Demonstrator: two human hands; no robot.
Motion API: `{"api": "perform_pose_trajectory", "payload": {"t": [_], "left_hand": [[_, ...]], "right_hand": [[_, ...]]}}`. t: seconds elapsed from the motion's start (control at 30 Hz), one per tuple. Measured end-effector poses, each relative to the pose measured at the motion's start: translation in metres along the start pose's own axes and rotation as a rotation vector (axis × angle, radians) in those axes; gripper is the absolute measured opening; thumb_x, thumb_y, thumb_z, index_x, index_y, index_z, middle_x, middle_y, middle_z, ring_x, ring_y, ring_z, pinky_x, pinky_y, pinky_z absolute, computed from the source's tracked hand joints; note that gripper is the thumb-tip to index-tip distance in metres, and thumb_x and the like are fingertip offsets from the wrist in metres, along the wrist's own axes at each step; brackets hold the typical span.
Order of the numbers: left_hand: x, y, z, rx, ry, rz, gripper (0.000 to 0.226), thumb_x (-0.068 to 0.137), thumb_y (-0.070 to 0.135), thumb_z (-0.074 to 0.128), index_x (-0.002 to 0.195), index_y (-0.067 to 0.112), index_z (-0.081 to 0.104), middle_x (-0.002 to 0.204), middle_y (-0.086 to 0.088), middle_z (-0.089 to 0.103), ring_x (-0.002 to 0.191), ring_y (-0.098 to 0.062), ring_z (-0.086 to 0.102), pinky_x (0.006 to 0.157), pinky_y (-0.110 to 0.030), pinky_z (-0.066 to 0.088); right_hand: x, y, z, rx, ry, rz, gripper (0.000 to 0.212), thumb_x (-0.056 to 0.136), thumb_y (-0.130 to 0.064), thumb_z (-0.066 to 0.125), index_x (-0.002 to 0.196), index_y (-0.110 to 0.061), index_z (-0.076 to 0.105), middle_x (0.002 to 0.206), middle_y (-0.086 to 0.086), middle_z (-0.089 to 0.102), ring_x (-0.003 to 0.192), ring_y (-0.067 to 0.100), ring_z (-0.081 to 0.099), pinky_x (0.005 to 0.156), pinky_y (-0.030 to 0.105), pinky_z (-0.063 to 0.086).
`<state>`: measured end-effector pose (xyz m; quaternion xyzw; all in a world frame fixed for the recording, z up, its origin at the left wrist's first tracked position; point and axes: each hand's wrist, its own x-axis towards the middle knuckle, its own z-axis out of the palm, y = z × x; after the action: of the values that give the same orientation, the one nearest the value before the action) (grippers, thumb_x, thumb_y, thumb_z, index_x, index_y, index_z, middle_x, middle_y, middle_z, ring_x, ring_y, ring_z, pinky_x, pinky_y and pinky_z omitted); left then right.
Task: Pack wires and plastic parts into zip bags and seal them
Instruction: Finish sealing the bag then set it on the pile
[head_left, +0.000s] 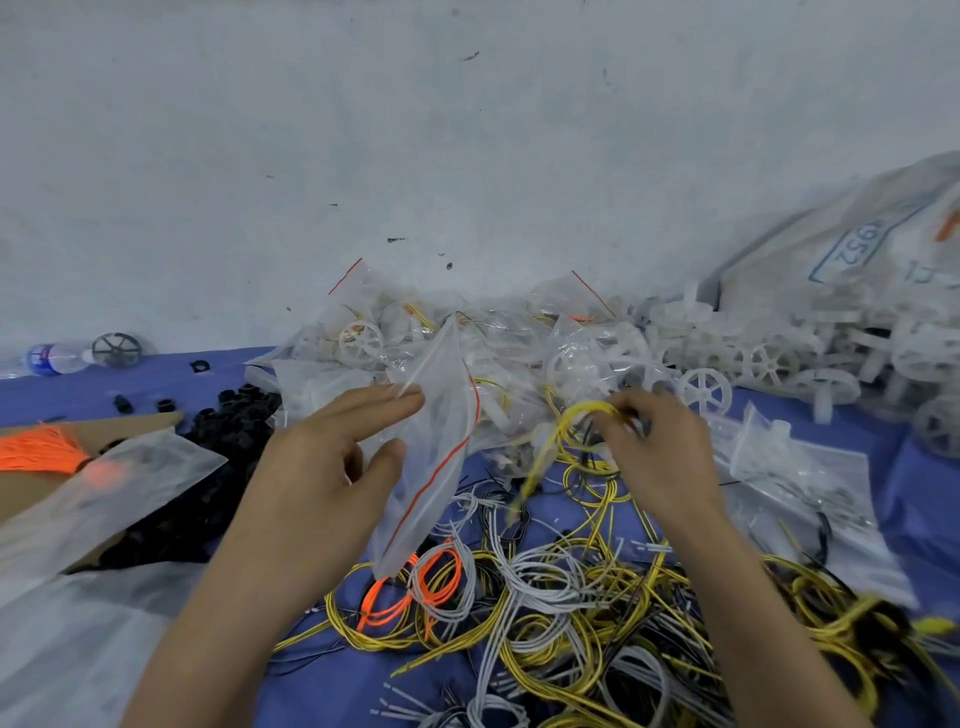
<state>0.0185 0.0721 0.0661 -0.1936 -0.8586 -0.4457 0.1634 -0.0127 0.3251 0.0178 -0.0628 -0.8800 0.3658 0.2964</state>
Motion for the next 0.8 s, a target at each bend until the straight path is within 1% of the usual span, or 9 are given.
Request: {"api": "perform_pose_trajectory", "payload": {"t": [0.13, 0.3, 0.4, 0.53, 0.6, 0.63, 0.67, 0.7, 0.8], "left_hand": [[0.0, 0.002, 0.001, -0.002, -0.016, -0.008, 0.042, 0.09, 0.008, 0.058, 0.102, 0.049, 0.06, 0.114, 0.041, 0.049, 0.06, -0.032, 0.053, 0.06, -0.027, 0.049], [0.001, 0.002, 0.002, 0.005, -0.028, 0.014, 0.042, 0.09, 0.008, 0.058, 0.101, 0.048, 0.06, 0.114, 0.042, 0.048, 0.057, -0.027, 0.052, 0.061, -0.023, 0.048], [0.0, 0.002, 0.003, -0.012, -0.015, 0.039, 0.043, 0.088, 0.01, 0.06, 0.104, 0.049, 0.059, 0.119, 0.039, 0.047, 0.051, -0.022, 0.049, 0.066, -0.027, 0.049], [-0.001, 0.0, 0.005, 0.018, -0.05, 0.088, 0.052, 0.082, 0.008, 0.069, 0.119, 0.042, 0.056, 0.13, 0.029, 0.046, 0.067, 0.002, 0.058, 0.067, -0.005, 0.041], [0.0, -0.003, 0.009, 0.083, -0.107, 0.11, 0.068, 0.077, 0.002, 0.073, 0.13, 0.037, 0.049, 0.137, 0.024, 0.042, 0.093, 0.018, 0.014, 0.07, 0.001, 0.035], [0.0, -0.003, 0.01, 0.114, -0.135, 0.117, 0.074, 0.076, 0.002, 0.075, 0.133, 0.038, 0.044, 0.139, 0.026, 0.037, 0.06, 0.006, 0.03, 0.072, 0.001, 0.035], [0.0, -0.003, 0.012, 0.142, -0.15, 0.123, 0.079, 0.075, 0.003, 0.076, 0.135, 0.04, 0.04, 0.138, 0.03, 0.031, 0.098, 0.014, 0.011, 0.077, -0.001, 0.035], [0.0, -0.003, 0.013, 0.153, -0.179, 0.118, 0.082, 0.074, 0.006, 0.076, 0.137, 0.04, 0.037, 0.136, 0.035, 0.026, 0.12, 0.008, 0.031, 0.084, -0.003, 0.034], [-0.001, 0.002, 0.018, 0.111, -0.233, 0.136, 0.085, 0.074, 0.009, 0.077, 0.14, 0.039, 0.033, 0.13, 0.044, 0.014, 0.13, 0.014, 0.016, 0.098, 0.002, 0.022]], "right_hand": [[-0.002, -0.008, -0.003, 0.098, 0.059, -0.03, 0.023, 0.084, -0.014, 0.066, 0.062, -0.016, 0.059, 0.049, -0.008, 0.042, 0.057, 0.007, 0.044, 0.053, 0.015, 0.033], [-0.003, -0.011, -0.009, 0.422, -0.098, 0.143, 0.003, 0.081, -0.012, 0.069, 0.079, -0.014, 0.069, 0.058, -0.001, 0.057, 0.053, 0.011, 0.046, 0.053, 0.028, 0.037], [-0.001, -0.012, -0.018, 0.683, -0.201, 0.332, 0.027, 0.083, -0.001, 0.064, 0.105, -0.016, 0.065, 0.06, 0.008, 0.061, 0.062, 0.02, 0.058, 0.055, 0.023, 0.047], [0.0, -0.012, -0.033, 1.019, -0.287, 0.451, 0.024, 0.089, 0.0, 0.054, 0.106, -0.014, 0.064, 0.055, 0.005, 0.053, 0.06, 0.026, 0.063, 0.049, 0.027, 0.05], [0.0, -0.014, -0.039, 1.013, -0.342, 0.434, 0.022, 0.091, -0.004, 0.053, 0.106, -0.015, 0.064, 0.055, 0.003, 0.049, 0.056, 0.022, 0.064, 0.059, 0.035, 0.052], [0.001, -0.014, -0.042, 1.031, -0.362, 0.439, 0.021, 0.09, -0.005, 0.054, 0.105, -0.014, 0.064, 0.054, 0.002, 0.046, 0.053, 0.021, 0.062, 0.062, 0.039, 0.054], [0.002, -0.015, -0.045, 1.064, -0.385, 0.442, 0.02, 0.087, -0.005, 0.055, 0.104, -0.013, 0.064, 0.053, 0.002, 0.042, 0.05, 0.019, 0.058, 0.062, 0.043, 0.056], [0.0, -0.017, -0.049, 1.106, -0.413, 0.438, 0.023, 0.082, -0.004, 0.057, 0.103, -0.012, 0.063, 0.051, 0.001, 0.038, 0.046, 0.017, 0.053, 0.059, 0.042, 0.058], [-0.004, -0.023, -0.058, 1.314, -0.533, 0.367, 0.036, 0.065, -0.004, 0.055, 0.1, -0.011, 0.063, 0.049, -0.004, 0.023, 0.039, 0.01, 0.031, 0.052, 0.031, 0.052]]}}
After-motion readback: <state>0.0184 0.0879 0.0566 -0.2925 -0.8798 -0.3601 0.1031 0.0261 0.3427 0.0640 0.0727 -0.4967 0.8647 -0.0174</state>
